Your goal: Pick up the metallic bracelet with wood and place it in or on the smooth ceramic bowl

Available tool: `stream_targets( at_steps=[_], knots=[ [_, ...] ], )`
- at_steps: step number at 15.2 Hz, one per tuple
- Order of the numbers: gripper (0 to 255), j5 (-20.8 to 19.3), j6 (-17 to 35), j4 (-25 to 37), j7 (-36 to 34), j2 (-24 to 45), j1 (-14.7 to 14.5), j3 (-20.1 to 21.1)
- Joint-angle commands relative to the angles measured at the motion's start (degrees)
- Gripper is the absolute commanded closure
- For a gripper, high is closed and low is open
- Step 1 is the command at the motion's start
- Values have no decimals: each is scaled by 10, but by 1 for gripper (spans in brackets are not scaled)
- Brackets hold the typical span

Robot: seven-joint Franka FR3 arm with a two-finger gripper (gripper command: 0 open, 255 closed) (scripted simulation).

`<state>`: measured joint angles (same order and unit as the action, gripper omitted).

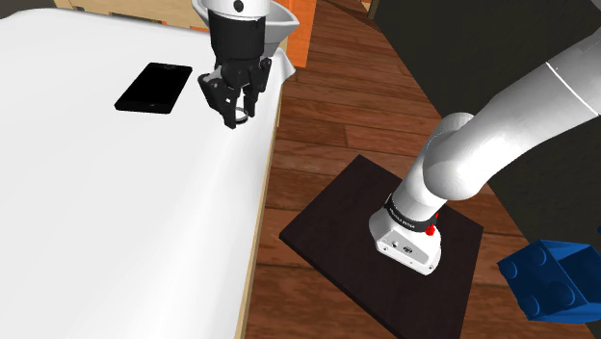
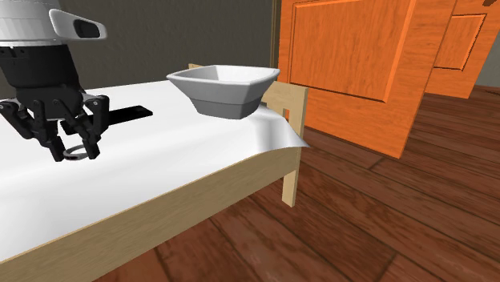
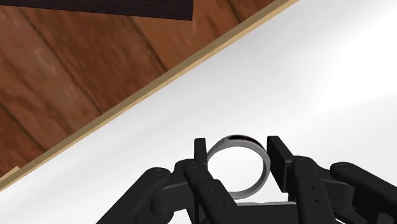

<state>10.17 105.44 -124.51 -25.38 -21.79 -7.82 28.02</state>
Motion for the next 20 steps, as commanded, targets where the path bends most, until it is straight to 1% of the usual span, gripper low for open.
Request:
stream_targets(
  at_steps=[1,4,20],
  knots=[
    [255,0,-1,-1,0,0,0,0],
    [255,-1,0,-1,-1,2,0,1],
    [255,-11,-122,128,-6,10,7,-11]
  ],
)
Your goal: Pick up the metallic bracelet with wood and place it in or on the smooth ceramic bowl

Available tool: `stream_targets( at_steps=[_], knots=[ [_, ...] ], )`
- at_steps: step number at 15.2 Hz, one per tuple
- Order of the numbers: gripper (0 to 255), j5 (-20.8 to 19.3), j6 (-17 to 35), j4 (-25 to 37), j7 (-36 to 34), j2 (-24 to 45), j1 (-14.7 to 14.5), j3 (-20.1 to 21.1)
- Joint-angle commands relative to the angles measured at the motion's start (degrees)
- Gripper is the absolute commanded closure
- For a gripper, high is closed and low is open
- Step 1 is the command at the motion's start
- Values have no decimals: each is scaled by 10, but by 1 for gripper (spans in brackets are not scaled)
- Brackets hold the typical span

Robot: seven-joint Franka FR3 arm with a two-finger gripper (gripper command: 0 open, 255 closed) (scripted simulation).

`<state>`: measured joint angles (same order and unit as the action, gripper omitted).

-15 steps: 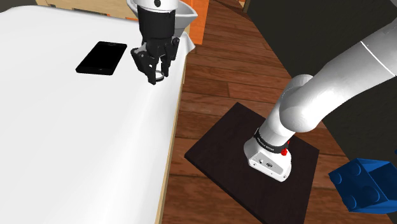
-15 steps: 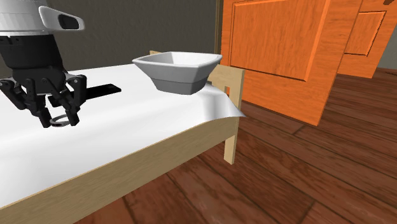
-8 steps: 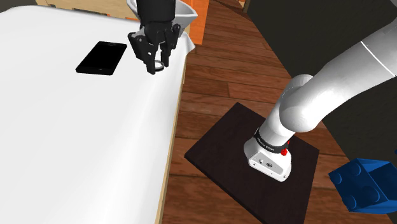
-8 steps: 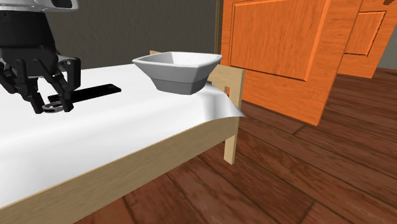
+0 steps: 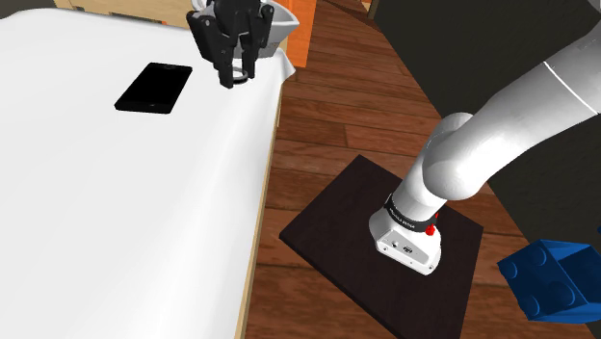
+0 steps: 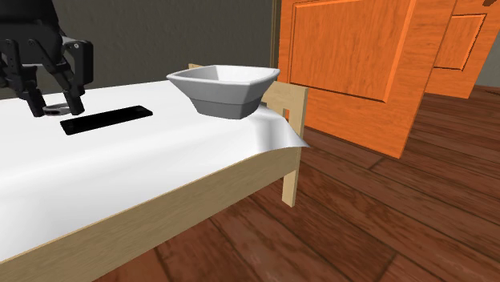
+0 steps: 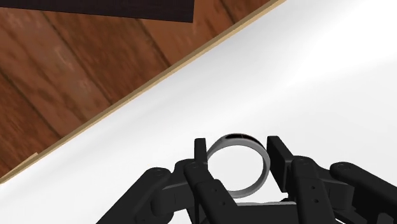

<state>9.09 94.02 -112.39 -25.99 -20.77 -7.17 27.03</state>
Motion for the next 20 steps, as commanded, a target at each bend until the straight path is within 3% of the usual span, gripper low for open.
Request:
stream_targets(
  at_steps=[1,17,20],
  knots=[
    [255,-1,-15,16,0,1,1,-2],
    [255,-19,-137,179,-16,45,8,0],
    [255,-27,-136,179,26,50,22,-27]
  ],
)
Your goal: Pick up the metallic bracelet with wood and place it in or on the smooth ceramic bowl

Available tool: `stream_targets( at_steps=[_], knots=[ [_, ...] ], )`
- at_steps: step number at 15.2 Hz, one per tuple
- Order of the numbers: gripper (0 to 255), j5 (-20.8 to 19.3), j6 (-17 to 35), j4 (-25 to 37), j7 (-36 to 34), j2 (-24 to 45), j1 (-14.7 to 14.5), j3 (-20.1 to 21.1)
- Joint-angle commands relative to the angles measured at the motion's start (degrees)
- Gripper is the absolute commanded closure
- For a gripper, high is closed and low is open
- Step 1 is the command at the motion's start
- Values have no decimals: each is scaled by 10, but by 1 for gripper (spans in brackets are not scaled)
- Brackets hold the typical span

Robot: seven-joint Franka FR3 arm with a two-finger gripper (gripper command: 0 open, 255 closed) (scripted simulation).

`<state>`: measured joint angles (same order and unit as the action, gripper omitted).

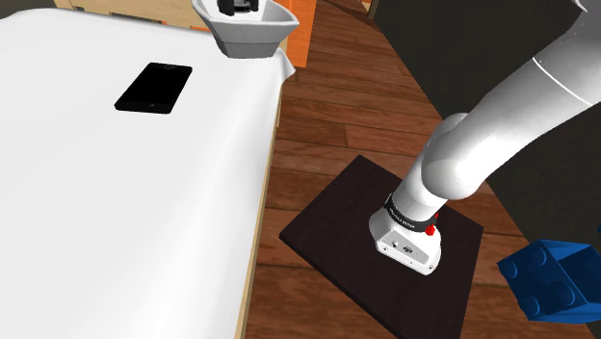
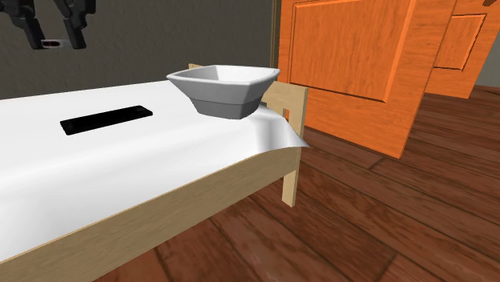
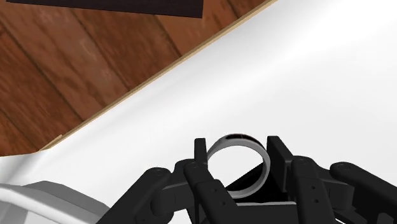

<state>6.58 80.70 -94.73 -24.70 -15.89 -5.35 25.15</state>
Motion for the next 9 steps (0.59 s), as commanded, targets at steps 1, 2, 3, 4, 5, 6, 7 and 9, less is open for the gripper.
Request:
stream_targets(
  at_steps=[1,2,3,4,5,6,7,9],
  knots=[
    [255,-5,-3,4,26,3,9,-17],
    [255,-9,-3,6,40,7,14,-25],
    [255,-12,-3,9,53,11,19,-34],
    [255,-16,-2,12,66,15,24,-42],
    [255,-19,-2,16,79,20,28,-50],
    [255,-23,-3,21,91,26,33,-57],
    [255,-26,-3,27,104,32,38,-65],
    [255,-33,-3,40,128,47,48,-79]
  ],
)
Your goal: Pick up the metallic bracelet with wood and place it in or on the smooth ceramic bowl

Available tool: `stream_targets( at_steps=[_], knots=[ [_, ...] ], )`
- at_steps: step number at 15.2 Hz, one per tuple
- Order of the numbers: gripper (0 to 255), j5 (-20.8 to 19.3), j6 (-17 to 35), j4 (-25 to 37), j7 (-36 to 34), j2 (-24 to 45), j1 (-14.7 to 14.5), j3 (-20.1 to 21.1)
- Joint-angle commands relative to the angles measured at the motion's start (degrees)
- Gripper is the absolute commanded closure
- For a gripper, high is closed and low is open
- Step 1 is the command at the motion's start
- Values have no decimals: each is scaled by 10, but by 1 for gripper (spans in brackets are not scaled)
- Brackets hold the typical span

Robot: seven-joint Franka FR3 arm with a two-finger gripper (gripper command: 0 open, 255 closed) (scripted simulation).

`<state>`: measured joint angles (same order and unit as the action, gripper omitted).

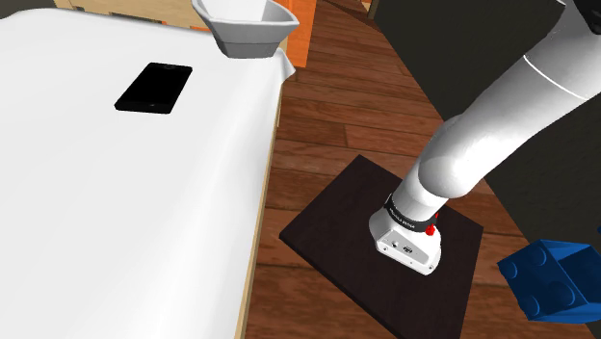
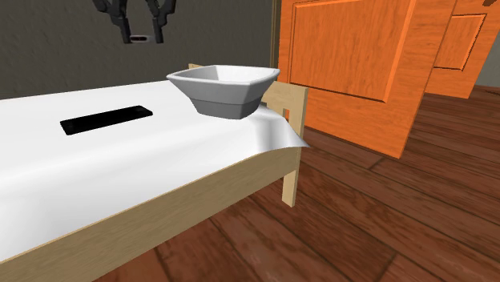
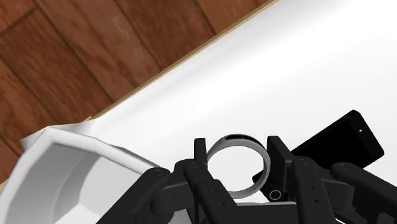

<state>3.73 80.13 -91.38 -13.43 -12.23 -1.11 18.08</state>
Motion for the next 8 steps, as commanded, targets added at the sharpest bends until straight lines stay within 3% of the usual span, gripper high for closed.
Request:
stream_targets(
  at_steps=[1,8],
  knots=[
    [255,-8,2,15,27,18,11,-15],
    [255,-31,-8,94,106,91,45,-58]
  ],
)
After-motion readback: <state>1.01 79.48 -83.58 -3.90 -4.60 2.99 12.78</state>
